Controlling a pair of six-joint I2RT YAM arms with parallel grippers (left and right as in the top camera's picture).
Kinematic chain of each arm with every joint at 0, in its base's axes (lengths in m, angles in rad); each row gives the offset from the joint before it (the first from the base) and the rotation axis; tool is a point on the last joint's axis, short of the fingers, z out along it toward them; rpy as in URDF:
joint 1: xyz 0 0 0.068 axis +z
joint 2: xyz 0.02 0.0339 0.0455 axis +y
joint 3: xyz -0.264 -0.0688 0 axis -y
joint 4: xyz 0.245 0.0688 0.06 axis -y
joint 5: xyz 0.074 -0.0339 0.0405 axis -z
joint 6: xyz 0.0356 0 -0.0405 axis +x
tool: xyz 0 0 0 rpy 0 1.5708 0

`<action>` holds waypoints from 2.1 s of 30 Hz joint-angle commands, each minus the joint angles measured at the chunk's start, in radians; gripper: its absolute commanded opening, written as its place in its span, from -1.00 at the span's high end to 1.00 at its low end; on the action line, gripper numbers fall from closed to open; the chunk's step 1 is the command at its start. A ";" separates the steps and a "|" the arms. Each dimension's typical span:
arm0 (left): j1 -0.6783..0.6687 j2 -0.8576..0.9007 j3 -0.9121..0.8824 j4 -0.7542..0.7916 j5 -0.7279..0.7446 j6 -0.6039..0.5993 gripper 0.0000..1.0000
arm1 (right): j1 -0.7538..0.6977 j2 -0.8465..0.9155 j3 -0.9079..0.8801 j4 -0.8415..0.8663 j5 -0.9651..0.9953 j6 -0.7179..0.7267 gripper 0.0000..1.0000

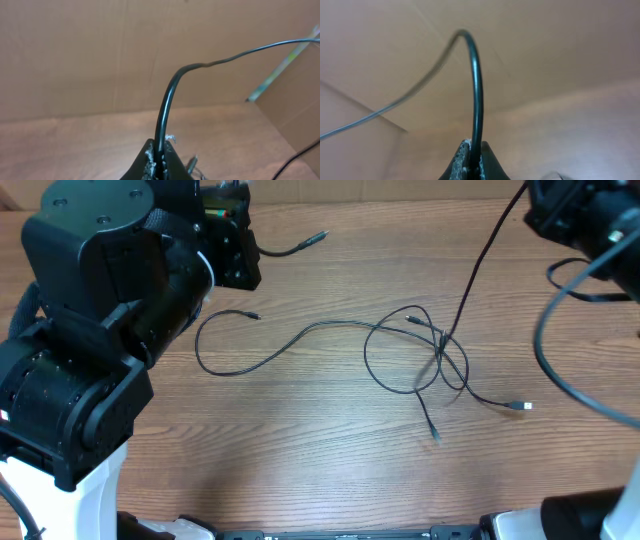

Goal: Untangle cables

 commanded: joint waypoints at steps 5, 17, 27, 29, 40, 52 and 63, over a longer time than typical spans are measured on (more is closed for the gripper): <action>0.030 0.038 0.010 -0.172 -0.034 -0.060 0.04 | 0.039 0.045 0.004 -0.146 -0.039 0.002 0.93; 0.135 0.162 0.010 -0.300 0.435 0.106 -0.46 | 0.173 0.150 0.004 -0.224 -0.013 0.100 0.93; 0.135 0.178 -0.034 -0.287 0.649 0.261 -0.44 | 0.173 0.179 0.004 -0.039 -0.199 0.251 0.93; 0.135 0.178 -0.069 -0.255 0.698 0.276 -0.40 | 0.173 0.179 0.004 -0.016 -0.219 0.268 0.92; 0.134 0.177 -0.379 0.168 0.942 0.228 -0.35 | 0.173 0.182 -0.013 -0.013 -0.253 0.268 0.93; 0.104 0.179 -0.533 0.391 1.252 0.298 -0.33 | 0.173 0.197 -0.014 0.022 -0.265 0.290 0.93; 0.103 0.179 -0.534 0.426 1.296 0.341 -0.32 | 0.175 0.197 -0.014 0.024 -0.343 0.290 0.92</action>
